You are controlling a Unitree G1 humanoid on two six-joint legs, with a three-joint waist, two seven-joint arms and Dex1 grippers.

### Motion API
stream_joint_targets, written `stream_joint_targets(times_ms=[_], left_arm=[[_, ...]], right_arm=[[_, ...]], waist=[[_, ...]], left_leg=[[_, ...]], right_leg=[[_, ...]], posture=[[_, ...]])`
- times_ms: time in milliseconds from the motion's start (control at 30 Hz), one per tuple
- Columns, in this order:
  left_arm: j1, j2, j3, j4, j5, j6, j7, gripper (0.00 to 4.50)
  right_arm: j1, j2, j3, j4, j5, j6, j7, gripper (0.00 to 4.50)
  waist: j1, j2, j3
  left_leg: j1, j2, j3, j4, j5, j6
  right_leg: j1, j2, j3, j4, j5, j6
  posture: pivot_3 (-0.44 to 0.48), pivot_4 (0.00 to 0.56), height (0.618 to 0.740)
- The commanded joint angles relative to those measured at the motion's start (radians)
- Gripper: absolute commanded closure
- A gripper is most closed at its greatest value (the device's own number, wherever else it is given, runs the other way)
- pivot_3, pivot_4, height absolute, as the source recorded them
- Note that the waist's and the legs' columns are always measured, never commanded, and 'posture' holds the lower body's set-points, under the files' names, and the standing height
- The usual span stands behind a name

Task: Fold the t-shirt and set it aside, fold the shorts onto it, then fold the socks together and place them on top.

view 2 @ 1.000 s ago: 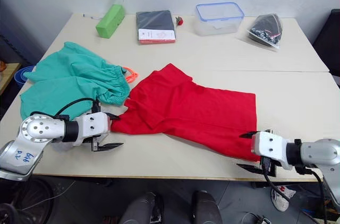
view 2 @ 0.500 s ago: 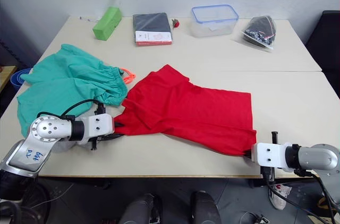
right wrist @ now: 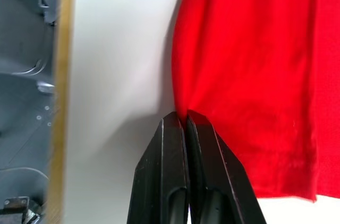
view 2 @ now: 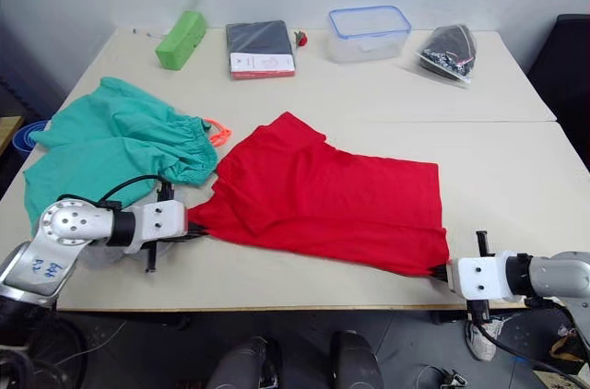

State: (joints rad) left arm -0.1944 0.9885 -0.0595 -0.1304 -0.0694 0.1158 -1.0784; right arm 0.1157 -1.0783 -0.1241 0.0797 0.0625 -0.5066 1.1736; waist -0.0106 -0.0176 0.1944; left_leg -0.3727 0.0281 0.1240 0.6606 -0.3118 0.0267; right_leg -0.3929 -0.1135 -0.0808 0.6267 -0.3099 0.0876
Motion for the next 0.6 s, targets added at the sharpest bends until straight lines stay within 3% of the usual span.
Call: stream_joint_targets(times_ms=[33, 233, 467, 500, 600], left_arm=[[0.091, 0.056, 0.047, -0.075, -0.034, 0.028, -0.052, 4.48], [0.174, 0.074, 0.077, -0.157, -0.067, 0.079, -0.057, 4.48], [0.181, 0.057, 0.087, -0.156, -0.088, 0.130, -0.032, 4.48], [0.184, 0.057, 0.090, -0.157, -0.100, 0.139, -0.040, 4.50], [0.221, 0.072, 0.155, -0.191, -0.211, 0.200, -0.103, 3.81]], right_arm=[[0.034, -0.038, -0.007, 0.046, 0.024, -0.059, 0.041, 4.50], [0.050, -0.039, 0.006, 0.059, 0.034, -0.089, 0.036, 4.50], [0.100, -0.060, -0.022, -0.027, 0.162, 0.059, 0.100, 4.50], [0.111, -0.065, -0.030, -0.042, 0.183, 0.088, 0.110, 4.05], [0.157, -0.082, -0.104, -0.174, 0.363, 0.303, 0.137, 3.17]], waist=[[0.001, 0.001, 0.000], [0.006, 0.001, 0.000], [0.008, 0.003, -0.001], [0.009, 0.004, 0.000], [0.007, 0.005, 0.000]], left_leg=[[0.000, 0.000, 0.000, 0.000, 0.000, 0.000], [0.000, 0.000, 0.000, -0.001, -0.001, 0.001], [0.001, 0.000, -0.001, -0.001, -0.001, -0.003], [0.001, 0.000, -0.001, -0.001, 0.000, -0.003], [0.000, 0.001, -0.001, -0.001, 0.001, 0.000]], right_leg=[[0.000, 0.000, 0.000, 0.000, 0.000, 0.000], [0.001, 0.000, -0.001, -0.001, 0.000, -0.001], [0.001, 0.000, -0.001, 0.000, -0.001, -0.001], [0.001, 0.000, 0.000, 0.000, -0.001, -0.001], [0.000, 0.000, -0.001, 0.000, -0.001, -0.002]], posture=[[0.000, 0.150, 0.740], [0.000, 0.150, 0.740], [0.000, 0.150, 0.740], [0.000, 0.150, 0.740], [0.000, 0.150, 0.740]])
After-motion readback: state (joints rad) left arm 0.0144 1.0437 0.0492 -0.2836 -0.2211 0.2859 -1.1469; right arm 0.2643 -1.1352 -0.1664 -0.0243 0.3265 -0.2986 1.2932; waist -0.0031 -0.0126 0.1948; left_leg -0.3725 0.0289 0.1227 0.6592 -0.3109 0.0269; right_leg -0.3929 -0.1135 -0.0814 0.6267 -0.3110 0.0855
